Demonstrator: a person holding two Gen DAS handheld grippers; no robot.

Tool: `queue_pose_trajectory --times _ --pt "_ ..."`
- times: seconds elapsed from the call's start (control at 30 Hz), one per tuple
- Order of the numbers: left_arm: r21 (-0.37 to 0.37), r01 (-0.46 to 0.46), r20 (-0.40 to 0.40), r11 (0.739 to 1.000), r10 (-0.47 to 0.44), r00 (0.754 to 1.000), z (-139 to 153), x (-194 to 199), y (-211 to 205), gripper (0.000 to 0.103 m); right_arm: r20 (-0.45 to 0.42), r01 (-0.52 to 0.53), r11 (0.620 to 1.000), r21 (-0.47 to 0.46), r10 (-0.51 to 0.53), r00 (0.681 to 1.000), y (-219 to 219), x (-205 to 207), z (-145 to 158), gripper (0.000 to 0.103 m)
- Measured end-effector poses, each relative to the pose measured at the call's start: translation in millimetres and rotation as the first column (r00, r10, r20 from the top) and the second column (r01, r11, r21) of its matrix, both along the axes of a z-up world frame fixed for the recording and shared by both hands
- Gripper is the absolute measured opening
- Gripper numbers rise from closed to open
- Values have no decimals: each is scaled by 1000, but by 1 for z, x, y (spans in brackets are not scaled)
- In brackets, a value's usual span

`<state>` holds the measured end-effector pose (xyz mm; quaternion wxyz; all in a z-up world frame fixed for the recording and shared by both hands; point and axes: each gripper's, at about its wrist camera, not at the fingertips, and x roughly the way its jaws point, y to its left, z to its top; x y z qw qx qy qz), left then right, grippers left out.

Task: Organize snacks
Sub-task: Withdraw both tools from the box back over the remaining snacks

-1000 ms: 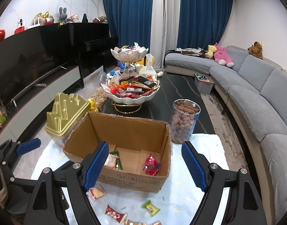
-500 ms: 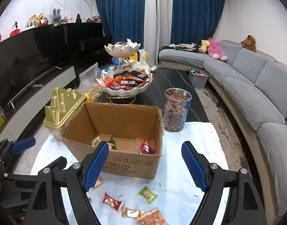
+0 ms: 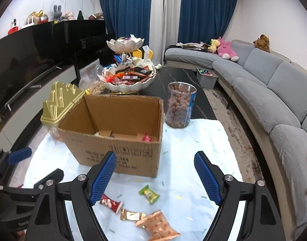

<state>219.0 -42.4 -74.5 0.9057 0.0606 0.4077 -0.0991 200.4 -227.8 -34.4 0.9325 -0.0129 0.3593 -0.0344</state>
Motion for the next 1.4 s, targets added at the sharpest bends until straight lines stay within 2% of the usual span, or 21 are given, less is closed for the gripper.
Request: queue_pose_trajectory --times 0.43,0.87,1.17,1.4 --pt "-6 -21 -42 1000 21 999 -30 -12 2 89 -51 5 1000 -18 -6 999 -1 -12 -29 81" --pt "32 -19 -10 999 20 1000 -46 -24 -3 89 -90 10 1000 -22 -12 996 -4 -21 -52 81" --pt "61 -16 -26 998 18 999 -70 -33 -4 90 -106 -7 999 -43 3 994 -1 -28 -70 81" --pt "57 -40 -32 998 42 999 -82 -35 0 95 -137 -15 999 -35 10 990 -2 -32 -90 81"
